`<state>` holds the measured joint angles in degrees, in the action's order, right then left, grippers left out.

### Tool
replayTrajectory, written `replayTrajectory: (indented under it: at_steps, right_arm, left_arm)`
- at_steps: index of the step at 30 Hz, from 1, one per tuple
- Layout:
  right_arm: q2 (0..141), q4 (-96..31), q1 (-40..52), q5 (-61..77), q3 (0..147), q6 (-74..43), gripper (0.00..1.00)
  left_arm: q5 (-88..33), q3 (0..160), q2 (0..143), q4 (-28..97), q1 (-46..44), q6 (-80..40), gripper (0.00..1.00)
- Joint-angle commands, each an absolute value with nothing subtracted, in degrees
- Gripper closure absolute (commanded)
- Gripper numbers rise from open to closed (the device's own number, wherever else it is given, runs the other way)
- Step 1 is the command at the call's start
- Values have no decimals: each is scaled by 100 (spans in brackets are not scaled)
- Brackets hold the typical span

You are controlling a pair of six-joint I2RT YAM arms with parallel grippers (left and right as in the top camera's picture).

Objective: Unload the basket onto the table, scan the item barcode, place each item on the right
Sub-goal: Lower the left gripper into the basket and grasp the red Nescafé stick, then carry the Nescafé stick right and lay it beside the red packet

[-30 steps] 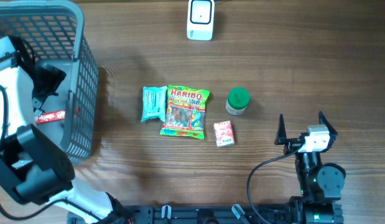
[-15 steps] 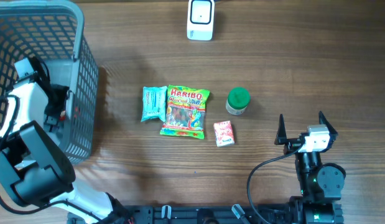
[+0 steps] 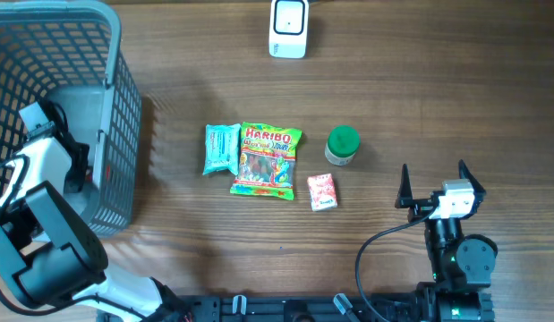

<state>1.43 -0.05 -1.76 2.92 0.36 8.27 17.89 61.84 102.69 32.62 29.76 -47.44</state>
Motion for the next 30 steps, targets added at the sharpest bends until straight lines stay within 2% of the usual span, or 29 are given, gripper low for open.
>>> replayTrajectory:
  at_steps: [1,3,9,13,16,18,23,30]
  right_arm:
    - [113,8,-167,259,32,902,0]
    - [113,8,-167,259,32,902,1]
    - [113,8,-167,259,32,902,0]
    - [113,8,-167,259,32,902,0]
    - [113,8,-167,259,32,902,0]
    - [113,8,-167,259,32,902,0]
    - [113,8,-167,259,32,904,0]
    - [113,8,-167,259,30,902,0]
  left_arm:
    - [1352,7120,10248,4016,2980,-4230,96]
    - [1262,8119,9970,4707,2980,-4217,96]
    - [517,9948,9190,5763,2974,-4217,96]
    - [-613,10095,8285,5977,2681,-3811,96]
    - [-937,10095,7896,6204,1778,-3105,96]
    - [-930,10095,7843,6388,803,-2757,96]
    - [-913,9992,8217,6042,-1546,-3024,96]
    - [-1063,9920,9872,5113,-3251,-3389,96]
